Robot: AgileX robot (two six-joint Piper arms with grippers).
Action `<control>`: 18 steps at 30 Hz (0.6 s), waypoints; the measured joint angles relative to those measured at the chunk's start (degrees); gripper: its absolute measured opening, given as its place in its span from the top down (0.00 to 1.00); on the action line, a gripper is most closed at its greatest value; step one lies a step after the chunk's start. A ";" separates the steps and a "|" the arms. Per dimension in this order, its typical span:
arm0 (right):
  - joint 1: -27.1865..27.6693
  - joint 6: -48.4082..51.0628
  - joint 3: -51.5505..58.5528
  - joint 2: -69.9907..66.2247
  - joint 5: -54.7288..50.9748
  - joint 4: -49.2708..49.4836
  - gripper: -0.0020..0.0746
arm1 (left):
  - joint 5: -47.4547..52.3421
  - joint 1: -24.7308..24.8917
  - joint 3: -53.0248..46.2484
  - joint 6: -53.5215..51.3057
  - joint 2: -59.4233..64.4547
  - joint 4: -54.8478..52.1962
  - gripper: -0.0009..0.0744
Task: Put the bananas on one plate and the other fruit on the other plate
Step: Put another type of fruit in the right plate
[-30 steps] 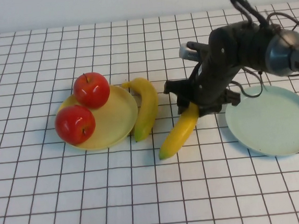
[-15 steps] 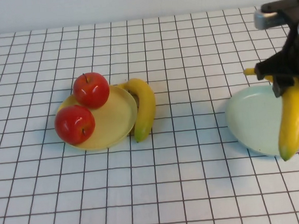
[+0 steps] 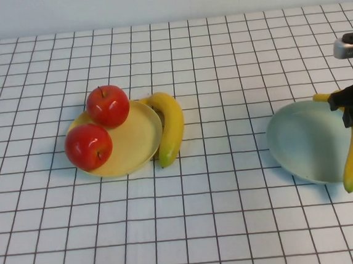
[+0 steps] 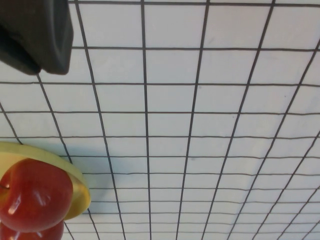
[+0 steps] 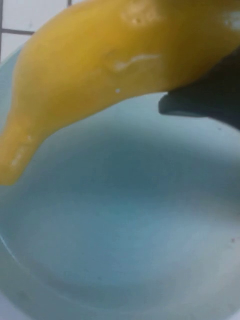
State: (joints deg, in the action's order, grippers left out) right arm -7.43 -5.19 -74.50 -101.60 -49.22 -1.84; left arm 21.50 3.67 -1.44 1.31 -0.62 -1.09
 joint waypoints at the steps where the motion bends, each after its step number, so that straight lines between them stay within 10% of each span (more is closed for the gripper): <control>1: 0.13 0.14 -0.46 -0.92 0.36 0.00 0.54 | 0.00 0.00 0.00 0.00 0.00 0.00 0.99; 18: -2.51 -0.36 -12.06 -6.99 -2.02 0.27 0.49 | 0.00 0.00 0.00 0.00 0.00 0.00 0.99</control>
State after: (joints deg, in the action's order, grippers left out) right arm -9.94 -5.55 -86.56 -108.58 -51.24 -1.58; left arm 21.50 3.67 -1.44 1.31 -0.62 -1.09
